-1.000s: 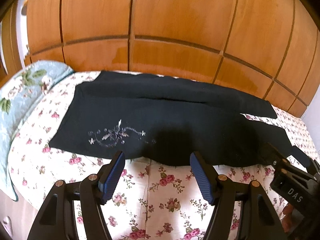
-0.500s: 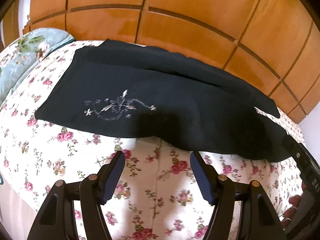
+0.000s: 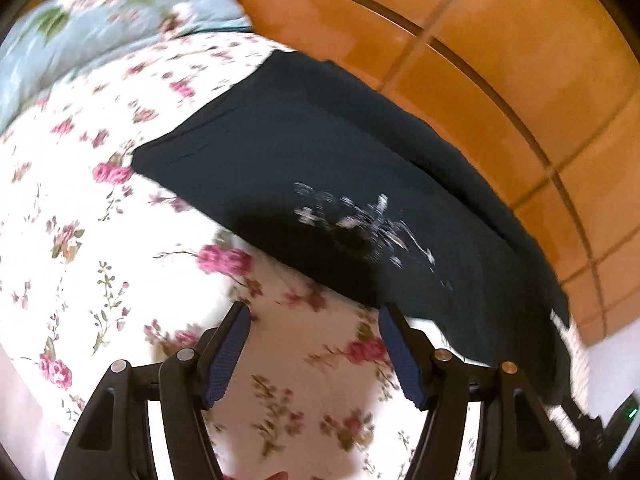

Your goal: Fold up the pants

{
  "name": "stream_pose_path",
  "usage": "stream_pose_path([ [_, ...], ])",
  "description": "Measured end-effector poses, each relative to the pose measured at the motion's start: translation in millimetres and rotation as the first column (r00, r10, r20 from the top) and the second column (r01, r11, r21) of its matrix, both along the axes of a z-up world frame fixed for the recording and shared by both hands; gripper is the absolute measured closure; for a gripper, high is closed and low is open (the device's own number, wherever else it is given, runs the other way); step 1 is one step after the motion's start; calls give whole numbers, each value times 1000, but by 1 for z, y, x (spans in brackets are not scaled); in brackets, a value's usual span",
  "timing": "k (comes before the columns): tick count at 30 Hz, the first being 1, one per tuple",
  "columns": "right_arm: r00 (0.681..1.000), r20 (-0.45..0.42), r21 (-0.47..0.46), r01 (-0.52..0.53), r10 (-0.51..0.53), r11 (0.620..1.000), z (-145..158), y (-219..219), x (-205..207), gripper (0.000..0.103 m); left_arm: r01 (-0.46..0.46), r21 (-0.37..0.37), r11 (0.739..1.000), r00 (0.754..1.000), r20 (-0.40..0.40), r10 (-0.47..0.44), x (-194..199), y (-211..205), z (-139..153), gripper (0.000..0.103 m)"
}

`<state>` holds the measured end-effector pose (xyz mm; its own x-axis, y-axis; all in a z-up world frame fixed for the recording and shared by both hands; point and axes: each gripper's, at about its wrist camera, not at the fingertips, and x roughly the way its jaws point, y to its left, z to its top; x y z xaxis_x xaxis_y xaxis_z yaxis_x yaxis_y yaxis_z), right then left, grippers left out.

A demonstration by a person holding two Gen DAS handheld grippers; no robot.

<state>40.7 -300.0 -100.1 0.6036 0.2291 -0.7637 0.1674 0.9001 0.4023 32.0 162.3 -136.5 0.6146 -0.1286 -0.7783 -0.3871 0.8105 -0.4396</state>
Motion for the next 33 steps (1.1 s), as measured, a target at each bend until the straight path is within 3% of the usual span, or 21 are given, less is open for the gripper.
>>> stream_pose_path([
  [3, 997, -23, 154, 74, -71, 985, -15, -29, 1, 2, -25, -39, 999, 998, 57, 27, -1, 15, -2, 36],
  [5, 991, -39, 250, 130, -125, 960, -26, -49, 1, 9, -25, -47, 999, 996, 88, 29, 1, 22, -4, 36],
  [7, 987, -23, 309, 159, -160, 938, -33, -61, 0, 19, -30, -60, 998, 995, 98, 36, 4, 26, -4, 36],
  [9, 982, -1, 359, 176, -188, 917, -37, -73, 1, 22, -36, -68, 997, 993, 106, 43, 10, 32, -6, 36],
  [14, 973, 28, 402, 199, -229, 894, -38, -86, 11, 31, -51, -121, 991, 985, 155, 69, 17, 50, -12, 36],
  [18, 969, 40, 392, 208, -243, 896, -43, -95, 21, 51, -55, -149, 987, 983, 165, 79, 24, 53, -16, 36],
  [22, 970, 65, 390, 192, -235, 901, -45, -96, 27, 52, 5, -124, 992, 983, 182, 17, 28, 53, -17, 28],
  [27, 967, 90, 382, 188, -239, 905, -49, -95, 35, 53, -15, -139, 990, 981, 190, 41, 33, 53, -18, 28],
  [30, 969, 93, 372, 178, -227, 911, -51, -97, 38, 54, -55, -187, 981, 978, 186, 90, 31, 57, -17, 34],
  [33, 970, 85, 378, 181, -228, 908, -55, -103, 41, 61, -80, -122, 989, 989, 115, 94, 45, 58, -20, 75],
])
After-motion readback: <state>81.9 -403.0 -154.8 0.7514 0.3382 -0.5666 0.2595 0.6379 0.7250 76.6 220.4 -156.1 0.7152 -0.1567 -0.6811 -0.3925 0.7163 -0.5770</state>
